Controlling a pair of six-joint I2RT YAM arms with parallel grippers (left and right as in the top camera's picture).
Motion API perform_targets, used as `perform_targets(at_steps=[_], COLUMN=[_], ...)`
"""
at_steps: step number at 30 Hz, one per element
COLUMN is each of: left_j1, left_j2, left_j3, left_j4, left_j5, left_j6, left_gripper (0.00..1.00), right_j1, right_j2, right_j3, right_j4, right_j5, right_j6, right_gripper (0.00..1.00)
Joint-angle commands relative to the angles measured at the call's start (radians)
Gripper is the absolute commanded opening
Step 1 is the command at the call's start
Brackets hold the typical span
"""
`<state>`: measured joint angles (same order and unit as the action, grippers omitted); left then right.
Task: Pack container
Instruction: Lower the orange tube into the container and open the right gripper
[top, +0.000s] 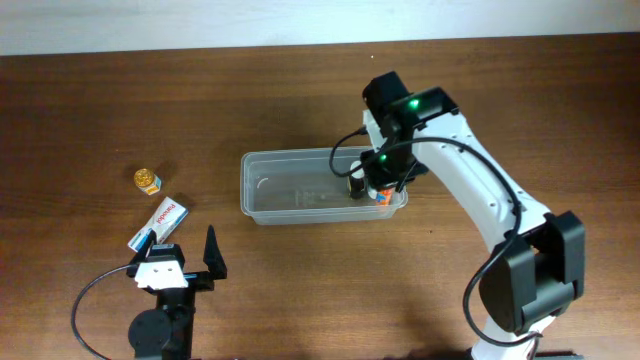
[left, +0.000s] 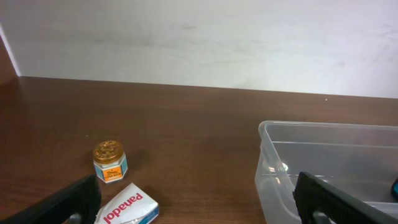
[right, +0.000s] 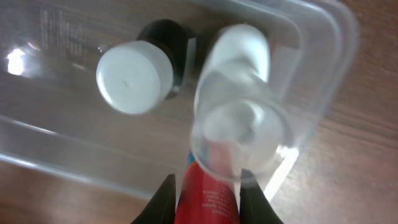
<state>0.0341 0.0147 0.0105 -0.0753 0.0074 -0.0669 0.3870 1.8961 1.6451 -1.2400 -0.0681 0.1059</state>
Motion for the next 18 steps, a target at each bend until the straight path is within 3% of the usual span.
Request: perform_targets(at_steps=[1, 18], left_j1=[0.003, 0.003], left_j2=[-0.01, -0.01], left_j3=[-0.002, -0.002], left_j4=[-0.008, -0.008], left_j5=[-0.003, -0.003], left_j6=[0.019, 0.019], left_gripper=[1.0, 1.0], right_j1=[0.031, 0.051], right_j2=[-0.02, -0.02], right_j3=[-0.035, -0.092], right_j4=[0.03, 0.141], right_j5=[0.037, 0.08], right_j6=[0.007, 0.007], right_gripper=[0.16, 0.16])
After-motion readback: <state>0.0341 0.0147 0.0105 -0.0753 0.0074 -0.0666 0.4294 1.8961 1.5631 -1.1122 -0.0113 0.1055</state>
